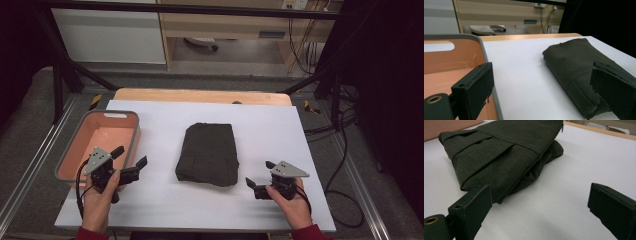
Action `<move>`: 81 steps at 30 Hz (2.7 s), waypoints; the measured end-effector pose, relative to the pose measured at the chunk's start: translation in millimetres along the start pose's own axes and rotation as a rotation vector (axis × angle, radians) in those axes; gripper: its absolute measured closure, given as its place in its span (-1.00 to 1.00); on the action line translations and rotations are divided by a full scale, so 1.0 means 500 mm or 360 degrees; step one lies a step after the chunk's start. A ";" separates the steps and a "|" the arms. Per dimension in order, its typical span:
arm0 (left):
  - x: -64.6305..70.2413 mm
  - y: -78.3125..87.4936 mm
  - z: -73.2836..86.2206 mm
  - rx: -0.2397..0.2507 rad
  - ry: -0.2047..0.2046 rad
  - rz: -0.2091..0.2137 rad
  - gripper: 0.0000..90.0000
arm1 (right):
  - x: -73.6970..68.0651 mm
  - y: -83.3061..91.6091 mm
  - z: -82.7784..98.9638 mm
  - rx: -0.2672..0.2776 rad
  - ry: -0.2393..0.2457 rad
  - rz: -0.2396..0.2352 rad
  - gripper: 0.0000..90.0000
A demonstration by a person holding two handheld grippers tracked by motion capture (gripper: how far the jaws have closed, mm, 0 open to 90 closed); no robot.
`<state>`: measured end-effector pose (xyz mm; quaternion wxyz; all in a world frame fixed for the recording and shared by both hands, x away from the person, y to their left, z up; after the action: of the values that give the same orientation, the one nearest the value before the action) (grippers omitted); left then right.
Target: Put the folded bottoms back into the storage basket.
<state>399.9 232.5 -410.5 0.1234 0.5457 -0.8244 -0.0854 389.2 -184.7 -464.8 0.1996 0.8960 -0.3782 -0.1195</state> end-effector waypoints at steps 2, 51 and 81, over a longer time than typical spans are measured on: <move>-0.004 0.001 0.000 0.0000 0.0014 -0.0004 -0.87 | -0.003 0.000 -0.002 -0.0001 -0.0002 -0.0009 -0.88; -0.015 -0.007 0.007 -0.0043 0.0004 -0.0049 -0.82 | -0.131 -0.070 0.001 -0.0220 0.0170 -0.0247 -0.56; -0.014 -0.011 0.011 -0.0055 0.0015 -0.0049 -0.80 | -0.122 -0.112 0.040 -0.0405 0.0024 -0.0324 0.26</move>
<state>405.6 236.9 -417.8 0.1352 0.5564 -0.8138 -0.0988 375.4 -110.4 -503.9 0.3011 0.8981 -0.2656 -0.1793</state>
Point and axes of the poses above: each handheld gripper's, and its own axes: y roughly backward along the jaws, z roughly out of its underside, x roughly to its right, the point moved 7 cm from there along -y, roughly forward along the jaws, and after that the axes turned 6 degrees about -z, right-handed, at the moved point
